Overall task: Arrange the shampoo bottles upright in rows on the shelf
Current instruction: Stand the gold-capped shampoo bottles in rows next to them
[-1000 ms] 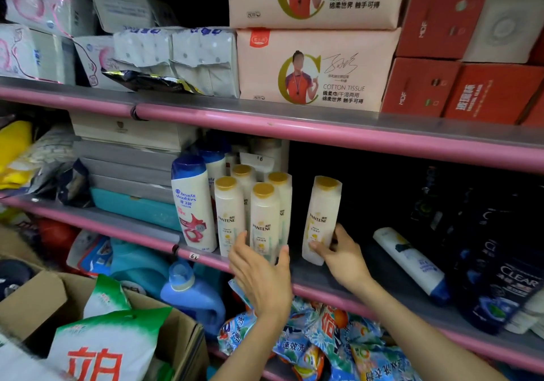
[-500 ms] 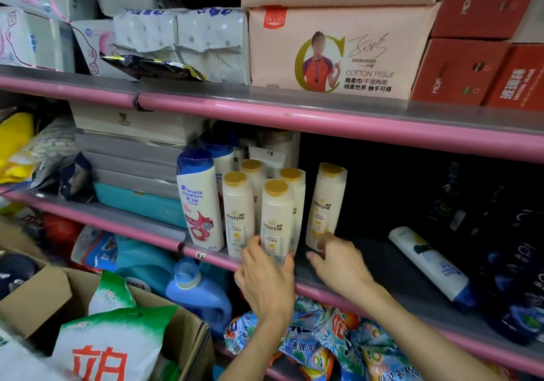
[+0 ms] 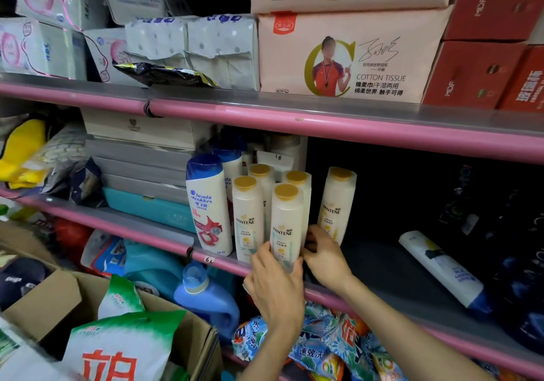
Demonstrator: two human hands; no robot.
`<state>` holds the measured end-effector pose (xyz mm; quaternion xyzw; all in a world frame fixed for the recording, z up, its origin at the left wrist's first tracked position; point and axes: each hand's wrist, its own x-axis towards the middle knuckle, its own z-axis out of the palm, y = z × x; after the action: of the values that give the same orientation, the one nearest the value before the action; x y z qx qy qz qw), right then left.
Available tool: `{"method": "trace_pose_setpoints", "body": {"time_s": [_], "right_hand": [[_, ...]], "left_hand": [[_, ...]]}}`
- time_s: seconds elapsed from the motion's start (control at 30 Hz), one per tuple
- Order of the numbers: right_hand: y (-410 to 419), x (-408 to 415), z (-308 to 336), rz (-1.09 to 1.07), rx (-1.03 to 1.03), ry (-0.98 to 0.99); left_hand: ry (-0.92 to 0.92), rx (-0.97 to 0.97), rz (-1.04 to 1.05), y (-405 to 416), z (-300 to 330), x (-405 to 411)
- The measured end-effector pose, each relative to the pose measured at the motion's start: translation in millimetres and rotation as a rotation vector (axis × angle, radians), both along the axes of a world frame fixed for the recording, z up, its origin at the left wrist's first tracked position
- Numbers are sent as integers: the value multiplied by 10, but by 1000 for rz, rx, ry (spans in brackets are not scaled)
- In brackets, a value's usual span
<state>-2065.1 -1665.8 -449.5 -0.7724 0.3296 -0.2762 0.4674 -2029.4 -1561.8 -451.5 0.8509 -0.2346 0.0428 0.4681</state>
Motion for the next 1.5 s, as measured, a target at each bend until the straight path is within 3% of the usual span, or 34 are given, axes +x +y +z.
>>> {"method": "trace_pose_setpoints", "body": {"time_s": [0.53,0.73,0.83,0.9,0.97,1.5], "right_hand": [[22,-29,-36,-8,-38,55],[59,-378,-33,-350,-388,-17],[-61,-418,-54,-474,-254,-34],[-148,-359,-58,-391,-50,-7],[-228,-279,-108,-301,29,13],[-484,45,-236,-60,-20,-58]], "left_hand": [[16,-12,-91,146,-113,57],[14,6,-58,92,-89,-11],[-6,45,-35,82,-94,-40],[-20,79,-29,78,-87,-43],[-35,106,-34,75,-82,-38],[35,6,-74,58,-117,65]]}}
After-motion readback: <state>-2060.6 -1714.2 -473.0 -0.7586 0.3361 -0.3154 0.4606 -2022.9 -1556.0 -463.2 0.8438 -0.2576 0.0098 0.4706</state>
